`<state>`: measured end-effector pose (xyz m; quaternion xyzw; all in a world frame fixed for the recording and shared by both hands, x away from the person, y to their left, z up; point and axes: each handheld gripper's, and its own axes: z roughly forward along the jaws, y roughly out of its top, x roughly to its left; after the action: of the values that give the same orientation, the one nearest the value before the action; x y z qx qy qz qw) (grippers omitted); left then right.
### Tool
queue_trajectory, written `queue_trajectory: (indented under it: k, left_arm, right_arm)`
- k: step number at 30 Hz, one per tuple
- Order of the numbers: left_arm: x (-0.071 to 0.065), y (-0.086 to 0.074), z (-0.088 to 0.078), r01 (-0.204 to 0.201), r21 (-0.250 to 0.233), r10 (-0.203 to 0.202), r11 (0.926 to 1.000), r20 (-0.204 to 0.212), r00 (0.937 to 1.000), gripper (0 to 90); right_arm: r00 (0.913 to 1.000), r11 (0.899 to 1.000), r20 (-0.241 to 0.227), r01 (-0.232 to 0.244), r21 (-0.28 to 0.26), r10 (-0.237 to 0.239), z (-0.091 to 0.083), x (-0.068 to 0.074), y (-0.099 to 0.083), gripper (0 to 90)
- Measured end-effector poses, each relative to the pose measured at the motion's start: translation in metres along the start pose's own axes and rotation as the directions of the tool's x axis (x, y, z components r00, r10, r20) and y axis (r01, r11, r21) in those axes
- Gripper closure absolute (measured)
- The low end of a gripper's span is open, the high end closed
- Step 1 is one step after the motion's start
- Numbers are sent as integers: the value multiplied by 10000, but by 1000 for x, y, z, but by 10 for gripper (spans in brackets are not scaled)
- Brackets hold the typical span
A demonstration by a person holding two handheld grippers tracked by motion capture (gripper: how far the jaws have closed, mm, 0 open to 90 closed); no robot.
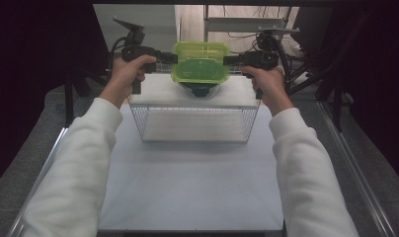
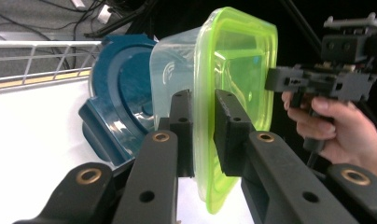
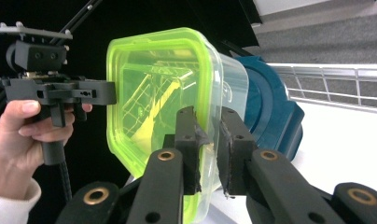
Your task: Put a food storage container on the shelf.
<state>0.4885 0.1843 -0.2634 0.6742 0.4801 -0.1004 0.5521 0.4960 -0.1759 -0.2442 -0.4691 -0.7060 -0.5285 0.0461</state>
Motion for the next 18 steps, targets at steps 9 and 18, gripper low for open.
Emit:
queue_trajectory:
  k: [9,18]
  left_arm:
    - [10,4,13,514,-314,-523,9982,-302,9982,749]
    - [14,2,19,544,-508,-572,9972,-555,9968,631]
  right_arm:
    - [9943,9942,-54,-1064,-178,1063,15,-17,6,731]
    - [9940,9935,180,-1071,-393,1079,21,-23,5,622]
